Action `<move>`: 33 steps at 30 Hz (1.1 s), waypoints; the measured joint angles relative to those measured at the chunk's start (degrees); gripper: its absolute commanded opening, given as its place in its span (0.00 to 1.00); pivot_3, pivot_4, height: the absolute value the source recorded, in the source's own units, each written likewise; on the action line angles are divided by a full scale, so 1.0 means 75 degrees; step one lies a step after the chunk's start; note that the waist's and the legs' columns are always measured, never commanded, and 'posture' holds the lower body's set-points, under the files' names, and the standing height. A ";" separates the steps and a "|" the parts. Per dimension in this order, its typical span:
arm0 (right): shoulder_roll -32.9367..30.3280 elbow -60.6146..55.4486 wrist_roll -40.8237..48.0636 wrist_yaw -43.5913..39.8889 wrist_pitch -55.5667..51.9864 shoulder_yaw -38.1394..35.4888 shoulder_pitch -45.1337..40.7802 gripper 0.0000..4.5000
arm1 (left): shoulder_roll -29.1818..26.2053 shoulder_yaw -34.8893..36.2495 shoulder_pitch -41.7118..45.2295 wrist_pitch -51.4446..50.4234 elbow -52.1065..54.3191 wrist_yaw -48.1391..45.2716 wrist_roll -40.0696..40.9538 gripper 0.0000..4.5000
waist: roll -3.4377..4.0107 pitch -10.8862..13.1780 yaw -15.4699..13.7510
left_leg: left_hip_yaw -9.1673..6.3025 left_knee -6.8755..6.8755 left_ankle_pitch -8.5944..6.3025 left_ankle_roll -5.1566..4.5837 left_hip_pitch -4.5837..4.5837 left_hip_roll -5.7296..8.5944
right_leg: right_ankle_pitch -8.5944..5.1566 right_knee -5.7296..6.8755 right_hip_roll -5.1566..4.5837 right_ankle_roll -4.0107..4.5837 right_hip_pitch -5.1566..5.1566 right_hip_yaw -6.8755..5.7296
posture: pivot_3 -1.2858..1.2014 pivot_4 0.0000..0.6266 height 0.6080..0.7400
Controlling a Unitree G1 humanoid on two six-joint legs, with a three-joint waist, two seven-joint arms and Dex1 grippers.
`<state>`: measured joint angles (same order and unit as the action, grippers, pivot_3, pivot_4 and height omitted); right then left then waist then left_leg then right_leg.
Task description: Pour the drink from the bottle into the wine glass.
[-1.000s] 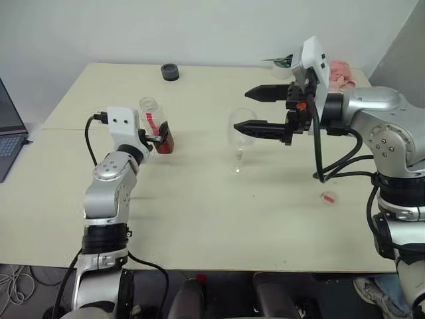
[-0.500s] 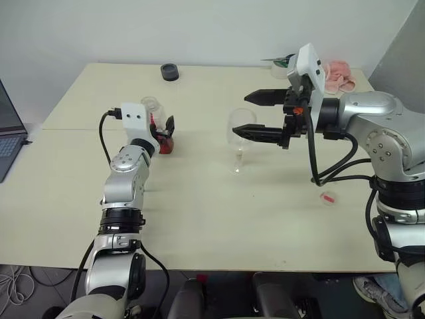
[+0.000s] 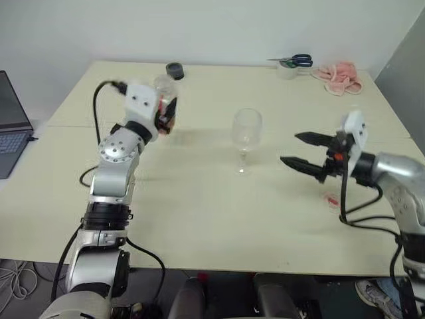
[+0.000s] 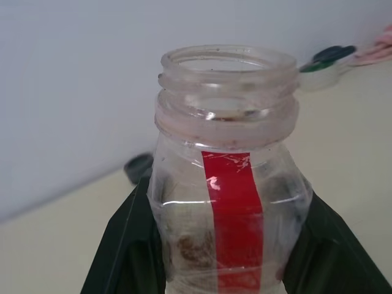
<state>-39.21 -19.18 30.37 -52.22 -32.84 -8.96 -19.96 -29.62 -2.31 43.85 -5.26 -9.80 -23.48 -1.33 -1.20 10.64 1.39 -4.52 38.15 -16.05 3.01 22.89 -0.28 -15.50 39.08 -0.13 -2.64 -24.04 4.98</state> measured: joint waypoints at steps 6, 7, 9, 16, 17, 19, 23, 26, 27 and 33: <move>0.0452 -0.1028 0.0155 0.0496 0.0461 -0.0175 0.0543 1.00 | -0.0042 -0.1079 0.0960 0.1133 -0.0678 -0.0303 -0.1176 0.41 | 0.0000 0.0000 0.0088 | -0.0003 0.0000 0.0016 -0.0018 -0.0023 -0.0012 | 0.0007 0.0002 0.0030 0.0001 0.0020 0.0008 | 0.52 0.24 1.00; 0.0462 -0.1096 0.0149 0.0551 0.0511 -0.0178 0.0631 1.00 | -0.0028 -0.1192 0.1068 0.1283 -0.0881 -0.0303 -0.1310 0.41 | 0.0000 0.0000 0.0085 | -0.0005 0.0000 0.0017 -0.0019 -0.0023 -0.0012 | 0.0007 0.0003 0.0030 0.0002 0.0021 0.0007 | 0.52 0.24 1.00; 0.0460 -0.1201 0.0126 0.0639 0.0583 -0.0158 0.0787 1.00 | -0.0007 -0.1332 0.1201 0.1607 -0.1233 -0.0292 -0.1567 0.41 | 0.0000 0.0000 0.0080 | -0.0007 0.0000 0.0018 -0.0020 -0.0022 -0.0012 | 0.0008 0.0002 0.0030 0.0002 0.0022 0.0005 | 0.52 0.24 1.00; 0.0461 -0.1471 -0.0008 0.0946 0.0663 -0.0046 0.0809 1.00 | 0.0004 -0.1661 0.1495 0.2630 -0.1943 -0.0157 -0.2383 0.41 | 0.0000 0.0000 0.0064 | -0.0009 -0.0001 0.0018 -0.0019 -0.0012 -0.0008 | 0.0009 -0.0003 0.0023 0.0001 0.0018 0.0002 | 0.52 0.24 1.00; 0.0462 -0.1487 -0.0016 0.0995 0.0663 -0.0014 0.0795 1.00 | -0.0046 -0.1714 0.1554 0.2844 -0.2032 -0.0121 -0.2517 0.41 | 0.0000 0.0000 0.0062 | -0.0010 -0.0002 0.0018 -0.0019 -0.0010 -0.0007 | 0.0009 -0.0004 0.0022 0.0000 0.0015 0.0001 | 0.52 0.24 1.00; 0.0462 -0.1492 -0.0030 0.1072 0.0663 0.0019 0.0795 1.00 | -0.0083 -0.1765 0.1652 0.3179 -0.2139 -0.0103 -0.2702 0.41 | 0.0000 0.0000 0.0053 | -0.0009 -0.0002 0.0018 -0.0019 -0.0008 -0.0005 | 0.0009 -0.0004 0.0020 0.0000 0.0015 0.0001 | 0.52 0.24 1.00; 0.0461 -0.1494 -0.0057 0.1197 0.0663 0.0055 0.0783 1.00 | -0.0092 -0.1778 0.1789 0.3720 -0.2340 -0.0091 -0.2912 0.41 | 0.0000 0.0000 0.0050 | -0.0008 0.0000 0.0018 -0.0019 -0.0009 0.0002 | 0.0009 -0.0001 0.0014 0.0000 0.0015 0.0003 | 0.52 0.24 1.00; 0.0462 -0.1493 -0.0077 0.1295 0.0663 0.0152 0.0776 1.00 | -0.0136 -0.1797 0.1818 0.4148 -0.2572 -0.0001 -0.3091 0.41 | 0.0000 0.0000 0.0055 | -0.0009 0.0000 0.0019 -0.0020 -0.0010 0.0002 | 0.0009 0.0001 0.0015 0.0000 0.0015 0.0002 | 0.52 0.24 1.00; 0.0462 -0.1493 -0.0081 0.1319 0.0663 0.0161 0.0775 1.00 | -0.0163 -0.1810 0.1818 0.4276 -0.2657 0.0050 -0.3183 0.41 | 0.0000 0.0000 0.0055 | -0.0010 0.0000 0.0019 -0.0020 -0.0010 0.0002 | 0.0009 0.0001 0.0015 0.0000 0.0015 0.0002 | 0.52 0.24 1.00; 0.0461 -0.1480 -0.0122 0.1446 0.0662 0.0176 0.0654 1.00 | -0.0217 -0.1898 0.1895 0.4786 -0.2902 0.0166 -0.3601 0.41 | 0.0000 0.0000 0.0049 | -0.0010 0.0002 0.0019 -0.0020 -0.0007 0.0009 | 0.0009 0.0001 0.0009 0.0000 0.0015 0.0001 | 0.52 0.24 1.00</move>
<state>-35.75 -30.27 29.46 -41.37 -27.87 -7.64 -15.05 -31.25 -16.55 58.06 30.64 -31.57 -22.24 -28.33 -1.20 10.64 1.75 -4.60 38.17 -15.91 2.86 22.84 -0.21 -15.43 39.09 -0.06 -2.64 -23.92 4.99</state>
